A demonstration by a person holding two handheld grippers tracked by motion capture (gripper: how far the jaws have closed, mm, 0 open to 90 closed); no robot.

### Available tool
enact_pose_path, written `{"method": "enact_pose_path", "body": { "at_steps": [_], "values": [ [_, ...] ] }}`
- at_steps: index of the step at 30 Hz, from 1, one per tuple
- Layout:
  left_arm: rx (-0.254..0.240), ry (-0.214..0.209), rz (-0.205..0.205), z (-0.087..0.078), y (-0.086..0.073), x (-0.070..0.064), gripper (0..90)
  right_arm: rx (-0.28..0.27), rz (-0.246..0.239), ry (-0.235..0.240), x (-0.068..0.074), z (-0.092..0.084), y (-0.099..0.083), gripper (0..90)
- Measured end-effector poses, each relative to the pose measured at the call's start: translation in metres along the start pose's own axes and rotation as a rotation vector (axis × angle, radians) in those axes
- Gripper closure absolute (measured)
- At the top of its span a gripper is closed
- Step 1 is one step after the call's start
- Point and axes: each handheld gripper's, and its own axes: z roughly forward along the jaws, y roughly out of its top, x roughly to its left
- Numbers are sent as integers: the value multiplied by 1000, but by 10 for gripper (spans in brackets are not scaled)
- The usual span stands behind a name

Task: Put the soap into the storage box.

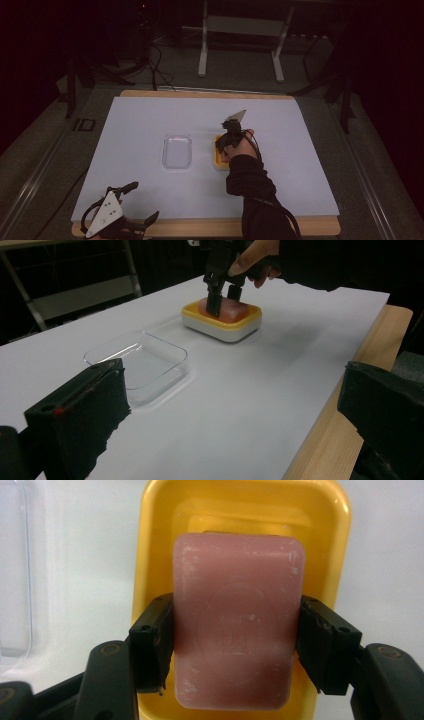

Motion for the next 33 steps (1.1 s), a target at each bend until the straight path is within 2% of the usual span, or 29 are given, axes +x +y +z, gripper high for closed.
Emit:
{"method": "enact_pose_path", "body": {
  "at_steps": [10,14,18,22,25,26,27,28,29,30,33],
  "values": [
    [0,-1,0,0,0,0,2,-9,18,12,1,6,0,374],
    [1,-3,0,0,0,0,2,-10,4,8,2,6,1,370],
    [1,-3,0,0,0,0,2,-16,-2,28,2,-1,2,359],
    [3,-4,2,0,0,0,2,-57,-48,6,1,-14,3,337],
    [3,-4,2,1,0,0,2,-55,-64,8,1,-17,4,334],
    [3,-4,2,1,0,0,2,-65,-89,11,0,-19,3,298],
    [3,-4,1,1,0,0,2,-65,-89,11,0,-19,3,298],
    [2,-4,1,1,0,0,2,-60,-114,13,0,-20,3,286],
    [2,-4,1,1,0,0,2,-58,-152,21,-1,-22,2,259],
    [3,-4,1,1,0,0,2,-58,-152,21,-1,-22,2,234],
    [4,-4,0,1,0,1,2,-48,-207,76,-5,-21,-1,125]
  ]
}}
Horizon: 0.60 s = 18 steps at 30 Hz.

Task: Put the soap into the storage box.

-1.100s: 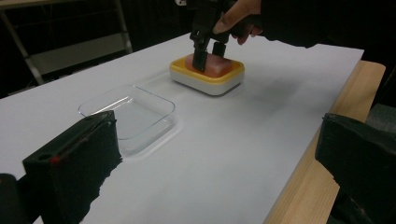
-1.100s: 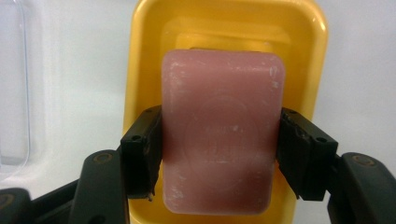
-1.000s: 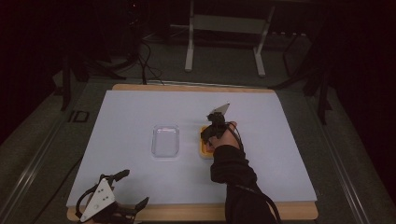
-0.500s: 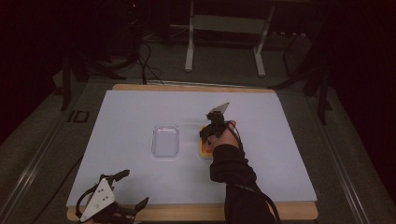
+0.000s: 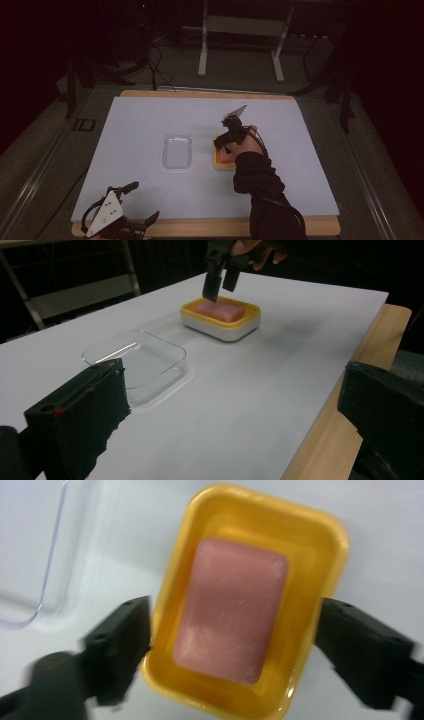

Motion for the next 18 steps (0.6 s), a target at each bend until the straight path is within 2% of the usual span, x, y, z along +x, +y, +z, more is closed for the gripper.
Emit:
{"method": "enact_pose_path", "body": {
  "at_steps": [3,5,6,11,12,14,18],
  "values": [
    [-2,-1,-1,0,0,-1,2,-7,-13,11,-4,2,-4,132],
    [0,-1,-1,0,0,-1,2,-21,-41,17,-6,1,-6,115],
    [0,-1,-1,0,0,-1,2,-26,-46,33,-10,0,-8,116],
    [1,-1,-6,1,0,0,2,-29,-62,53,-14,-3,-12,118],
    [1,-1,-6,1,0,0,2,-51,-79,62,-16,-6,-15,131],
    [3,-1,-4,1,0,0,2,-68,-83,76,-17,-9,-17,132],
    [5,-1,-3,1,-1,0,2,-112,-141,109,-17,-15,-23,132]
  ]
}}
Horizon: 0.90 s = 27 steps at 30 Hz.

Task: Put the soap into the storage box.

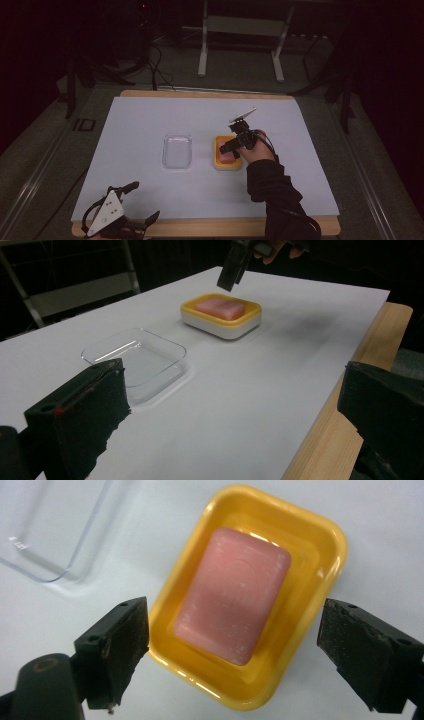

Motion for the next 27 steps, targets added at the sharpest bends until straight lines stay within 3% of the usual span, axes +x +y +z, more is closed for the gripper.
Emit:
{"method": "enact_pose_path", "body": {
  "at_steps": [3,7,15,22,27],
  "values": [
    [3,0,1,0,0,0,2,-29,-24,43,-5,-6,-5,131],
    [4,-1,1,1,0,0,2,-66,-109,38,-10,-12,-15,118],
    [8,-1,-3,2,0,0,2,-151,-229,60,-21,-24,-36,119],
    [13,1,-4,2,-1,0,2,-215,-290,66,-27,-39,-57,132],
    [17,1,-2,3,-1,0,2,-224,-307,62,-30,-46,-72,132]
  ]
}}
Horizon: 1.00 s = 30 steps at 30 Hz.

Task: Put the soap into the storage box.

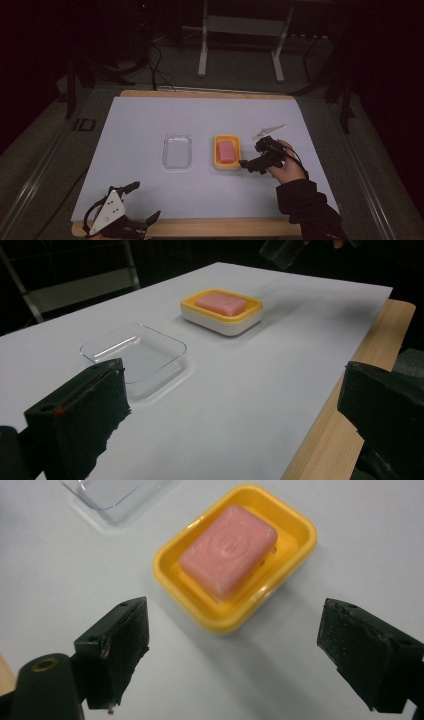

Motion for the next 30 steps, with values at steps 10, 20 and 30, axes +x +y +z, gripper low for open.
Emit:
{"method": "enact_pose_path", "body": {
  "at_steps": [10,20,30],
  "values": [
    [1,-2,0,0,0,0,2,-27,-45,-7,6,-13,-31,134],
    [0,-2,-2,1,0,0,2,-35,-87,-17,14,-20,-56,137],
    [1,-6,-3,1,0,-1,2,-89,-75,-26,13,-19,-84,137]
  ]
}}
